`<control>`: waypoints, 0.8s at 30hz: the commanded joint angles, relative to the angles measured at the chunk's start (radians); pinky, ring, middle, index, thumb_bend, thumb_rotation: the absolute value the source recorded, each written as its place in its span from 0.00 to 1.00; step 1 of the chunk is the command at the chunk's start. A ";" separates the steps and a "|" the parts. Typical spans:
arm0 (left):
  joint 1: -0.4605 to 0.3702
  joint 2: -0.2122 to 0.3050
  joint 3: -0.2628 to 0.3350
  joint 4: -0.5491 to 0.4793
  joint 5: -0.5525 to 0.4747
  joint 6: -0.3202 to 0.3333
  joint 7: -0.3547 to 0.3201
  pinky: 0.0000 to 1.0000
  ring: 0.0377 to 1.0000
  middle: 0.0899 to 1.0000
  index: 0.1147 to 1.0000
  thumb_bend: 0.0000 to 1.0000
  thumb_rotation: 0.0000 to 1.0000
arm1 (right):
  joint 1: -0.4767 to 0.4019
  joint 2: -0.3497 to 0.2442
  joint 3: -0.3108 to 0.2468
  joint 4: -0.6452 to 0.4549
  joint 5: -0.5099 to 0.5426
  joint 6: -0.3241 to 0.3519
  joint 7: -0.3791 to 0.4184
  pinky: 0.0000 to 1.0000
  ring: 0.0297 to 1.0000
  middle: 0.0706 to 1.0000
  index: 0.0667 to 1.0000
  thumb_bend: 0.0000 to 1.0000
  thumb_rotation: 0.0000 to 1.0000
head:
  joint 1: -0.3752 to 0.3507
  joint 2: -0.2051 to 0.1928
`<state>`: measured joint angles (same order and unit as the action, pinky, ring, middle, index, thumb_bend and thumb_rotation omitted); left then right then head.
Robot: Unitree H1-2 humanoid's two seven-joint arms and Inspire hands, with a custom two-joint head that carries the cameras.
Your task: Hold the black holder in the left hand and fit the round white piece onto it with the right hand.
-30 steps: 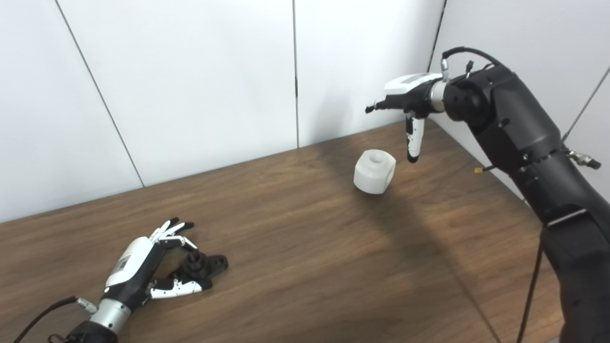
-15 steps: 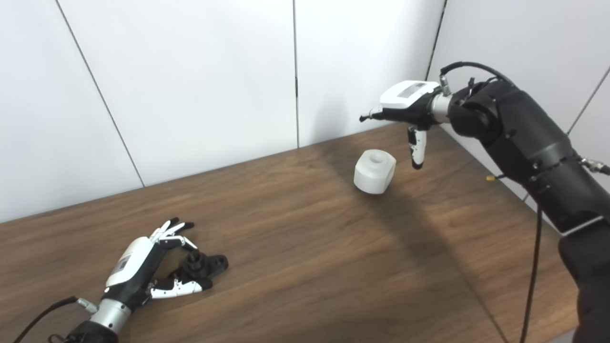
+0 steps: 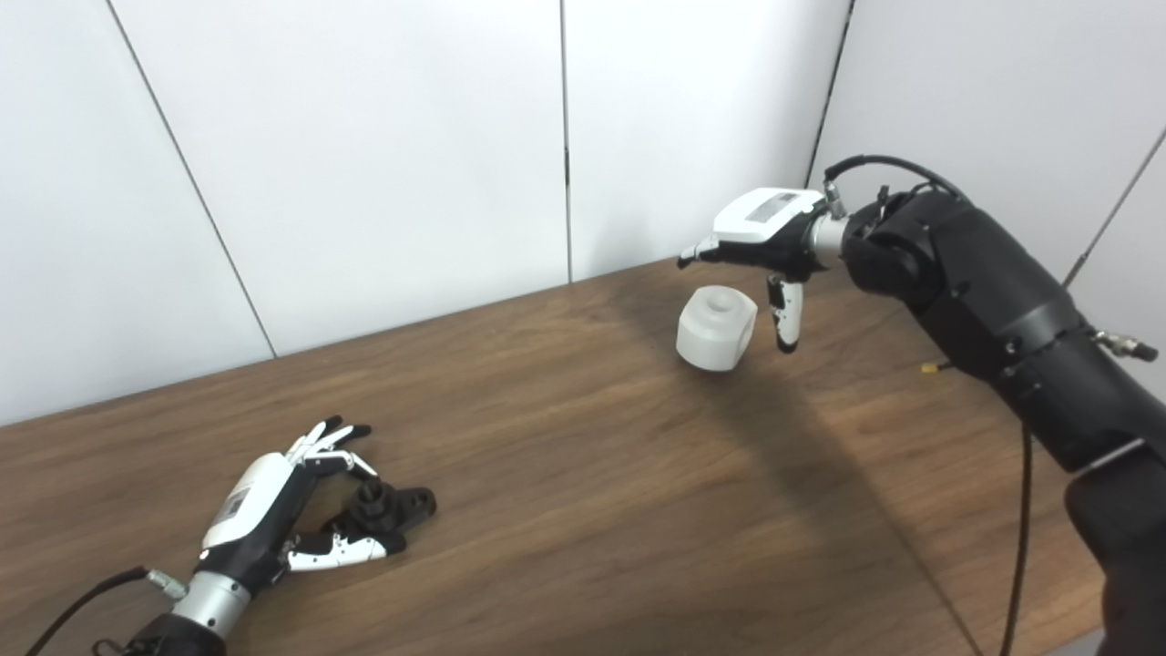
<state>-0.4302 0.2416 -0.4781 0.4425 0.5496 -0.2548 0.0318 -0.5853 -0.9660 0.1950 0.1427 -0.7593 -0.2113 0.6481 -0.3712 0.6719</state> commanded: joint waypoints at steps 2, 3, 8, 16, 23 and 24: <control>0.095 0.017 -0.047 0.042 0.039 0.059 -0.093 1.00 1.00 0.90 0.42 0.52 0.06 | -0.042 -0.020 -0.005 -0.006 -0.011 -0.015 -0.044 0.72 0.84 0.90 0.91 0.90 0.04 | -0.001 0.001; 0.097 0.019 -0.048 0.039 0.039 0.060 -0.093 1.00 1.00 0.90 0.42 0.52 0.06 | -0.042 -0.018 0.000 -0.005 -0.013 -0.015 -0.043 0.72 0.84 0.90 0.92 0.90 0.04 | 0.003 0.003; 0.101 0.020 -0.046 0.034 0.037 0.056 -0.088 1.00 1.00 0.90 0.41 0.52 0.06 | -0.039 -0.005 0.014 0.003 -0.012 -0.013 -0.053 0.73 0.85 0.90 0.91 0.90 0.05 | 0.007 0.004; 0.113 0.025 -0.047 0.006 0.040 0.076 -0.094 1.00 1.00 0.90 0.42 0.52 0.06 | -0.031 0.018 0.024 -0.009 -0.036 0.037 -0.035 0.76 0.86 0.92 0.92 0.87 0.05 | 0.018 0.009; 0.119 0.027 -0.045 0.004 0.032 0.077 -0.095 1.00 1.00 0.90 0.42 0.52 0.06 | -0.034 0.032 0.026 0.008 -0.042 0.031 -0.042 0.75 0.85 0.91 0.92 0.87 0.06 | 0.022 0.012; 0.120 0.028 -0.045 0.003 0.032 0.077 -0.095 1.00 1.00 0.90 0.42 0.52 0.06 | -0.033 0.035 0.025 0.010 -0.039 0.030 -0.044 0.75 0.86 0.91 0.91 0.87 0.06 | 0.023 0.013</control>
<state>-0.4055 0.2467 -0.4783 0.3996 0.5496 -0.2262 0.0314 -0.5816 -0.9105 0.2395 0.1636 -0.8023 -0.1978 0.6264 -0.3482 0.6826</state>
